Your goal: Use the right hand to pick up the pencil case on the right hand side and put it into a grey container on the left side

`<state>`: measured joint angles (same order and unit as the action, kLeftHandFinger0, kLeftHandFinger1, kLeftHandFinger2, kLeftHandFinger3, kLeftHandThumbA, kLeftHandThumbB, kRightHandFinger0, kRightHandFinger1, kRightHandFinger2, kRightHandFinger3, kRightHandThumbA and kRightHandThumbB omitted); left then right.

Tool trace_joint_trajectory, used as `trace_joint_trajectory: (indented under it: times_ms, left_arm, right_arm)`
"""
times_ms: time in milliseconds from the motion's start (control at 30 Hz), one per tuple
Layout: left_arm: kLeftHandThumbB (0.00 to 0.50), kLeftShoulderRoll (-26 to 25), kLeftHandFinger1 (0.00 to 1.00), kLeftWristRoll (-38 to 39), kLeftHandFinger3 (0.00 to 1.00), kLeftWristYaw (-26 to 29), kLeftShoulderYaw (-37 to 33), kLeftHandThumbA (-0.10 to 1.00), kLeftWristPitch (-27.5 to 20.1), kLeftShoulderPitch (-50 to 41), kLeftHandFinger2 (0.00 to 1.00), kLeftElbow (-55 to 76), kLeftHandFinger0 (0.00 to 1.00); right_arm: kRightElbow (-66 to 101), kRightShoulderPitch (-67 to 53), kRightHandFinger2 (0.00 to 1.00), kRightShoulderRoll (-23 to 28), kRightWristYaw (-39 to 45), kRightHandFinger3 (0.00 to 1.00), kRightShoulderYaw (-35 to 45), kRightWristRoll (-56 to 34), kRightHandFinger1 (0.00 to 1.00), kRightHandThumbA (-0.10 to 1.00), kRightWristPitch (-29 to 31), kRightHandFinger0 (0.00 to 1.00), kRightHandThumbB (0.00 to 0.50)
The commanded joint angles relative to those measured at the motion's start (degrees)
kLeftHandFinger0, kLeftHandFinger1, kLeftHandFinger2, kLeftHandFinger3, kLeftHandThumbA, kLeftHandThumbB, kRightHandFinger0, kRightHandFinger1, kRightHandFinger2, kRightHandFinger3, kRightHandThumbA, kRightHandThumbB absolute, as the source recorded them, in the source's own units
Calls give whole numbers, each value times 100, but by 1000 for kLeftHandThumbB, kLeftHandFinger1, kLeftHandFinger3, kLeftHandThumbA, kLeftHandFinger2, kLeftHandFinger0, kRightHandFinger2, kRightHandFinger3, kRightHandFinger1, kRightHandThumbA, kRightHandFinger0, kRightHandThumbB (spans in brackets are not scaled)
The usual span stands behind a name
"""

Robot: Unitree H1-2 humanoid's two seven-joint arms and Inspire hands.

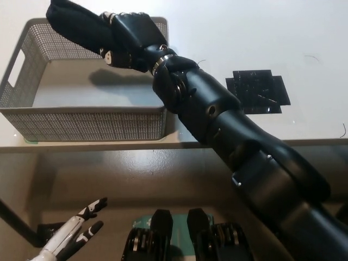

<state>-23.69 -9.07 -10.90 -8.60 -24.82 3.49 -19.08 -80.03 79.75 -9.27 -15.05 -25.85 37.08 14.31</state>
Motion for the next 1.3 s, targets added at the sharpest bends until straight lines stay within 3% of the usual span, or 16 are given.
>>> trace_joint_trajectory:
  times_ms: [0,33,467,667,767,833,967,1267]
  left_arm:
    - [345,-157,1000,-62,1000,-91,-39,1000,-210,127,1000,54,1000]
    - [345,-163,1000,-30,1000,-100,-42,1000,-210,127,1000,59,1000]
    - [381,-171,1000,-107,1000,-197,-39,1000,-210,245,1000,-15,1000]
    - [396,-154,1000,39,1000,-292,30,1000,-131,212,1000,8,1000]
    - [375,-207,1000,-142,1000,-269,4,1000,-181,206,1000,-7,1000]
    - [405,-198,1000,-107,1000,-297,10,1000,-127,208,1000,-40,1000]
    - [402,-170,1000,-125,1000,-254,13,1000,-205,195,1000,-109,1000]
    - [432,-177,1000,-271,1000,-151,26,1000,-180,34,1000,-174,1000]
  right_arm:
    - [52,519,1000,-1,1423,1000,90,-347,1000,945,-385,1000,500]
    - [67,510,1000,12,1473,1000,107,-370,1000,1000,-395,1000,500]
    - [523,198,1000,297,1393,1000,308,-578,1000,1000,-95,1000,500]
    - [1706,-287,1000,547,1706,1000,601,-928,1000,1000,-22,1000,500]
    - [2949,-764,1000,719,1977,1000,667,-998,1000,1000,-296,1000,498]
    - [3902,-1182,1000,832,2174,1000,762,-1152,1000,1000,-436,1000,495]
    - [5104,-1796,1000,950,2366,1000,1017,-1611,1000,1000,-517,1000,477]
    - [7198,-2787,1000,1092,2694,1000,1548,-2427,1000,1000,-1349,1000,496]
